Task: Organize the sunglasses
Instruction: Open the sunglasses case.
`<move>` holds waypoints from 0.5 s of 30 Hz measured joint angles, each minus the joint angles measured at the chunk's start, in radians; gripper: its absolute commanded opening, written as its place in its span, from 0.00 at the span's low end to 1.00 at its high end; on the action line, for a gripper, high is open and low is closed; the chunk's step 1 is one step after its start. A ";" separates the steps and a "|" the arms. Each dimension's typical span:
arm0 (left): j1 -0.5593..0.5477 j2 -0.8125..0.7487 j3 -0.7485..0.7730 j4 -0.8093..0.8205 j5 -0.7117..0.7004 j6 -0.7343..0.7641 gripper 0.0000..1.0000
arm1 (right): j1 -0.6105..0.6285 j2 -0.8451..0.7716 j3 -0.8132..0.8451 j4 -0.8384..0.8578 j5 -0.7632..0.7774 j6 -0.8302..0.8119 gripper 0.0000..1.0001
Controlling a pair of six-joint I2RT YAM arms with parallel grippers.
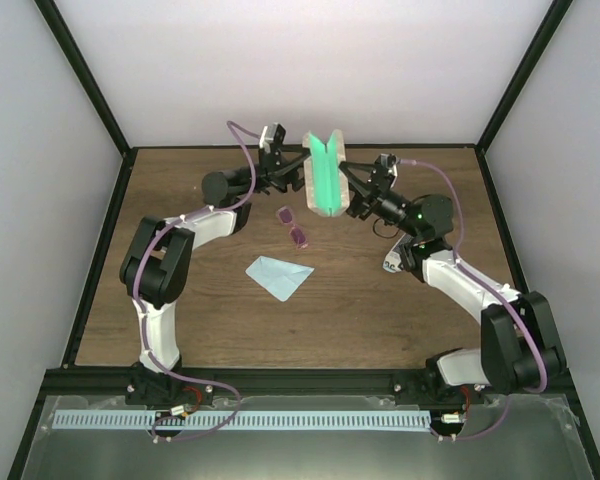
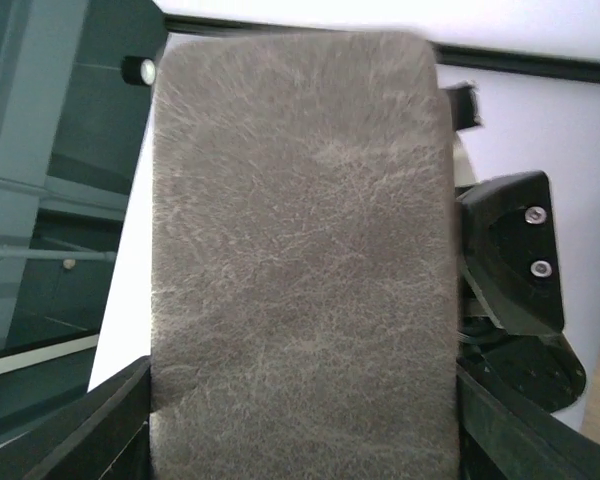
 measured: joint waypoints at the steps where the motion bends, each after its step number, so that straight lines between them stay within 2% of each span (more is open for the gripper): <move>1: 0.000 0.000 0.002 0.000 -0.004 -0.001 0.50 | 0.000 -0.003 0.000 0.000 0.008 0.001 0.29; 4: 0.071 0.020 -0.002 -0.005 -0.071 0.002 0.50 | -0.036 -0.073 0.003 0.121 0.060 -0.010 0.29; 5: 0.142 0.055 -0.004 -0.007 -0.103 0.003 0.50 | -0.051 -0.130 0.010 0.182 0.081 -0.019 0.29; 7: 0.207 0.092 -0.005 -0.010 -0.138 -0.001 0.50 | -0.062 -0.225 0.024 0.290 0.116 -0.028 0.29; 10: 0.248 0.123 -0.005 -0.011 -0.171 -0.006 0.50 | -0.058 -0.310 0.051 0.408 0.119 -0.044 0.29; 13: 0.227 0.123 -0.003 -0.010 -0.181 -0.010 0.53 | -0.057 -0.322 0.080 0.399 0.085 -0.082 0.29; 15: 0.213 0.123 -0.003 -0.010 -0.183 -0.011 0.57 | -0.057 -0.318 0.099 0.285 0.040 -0.142 0.29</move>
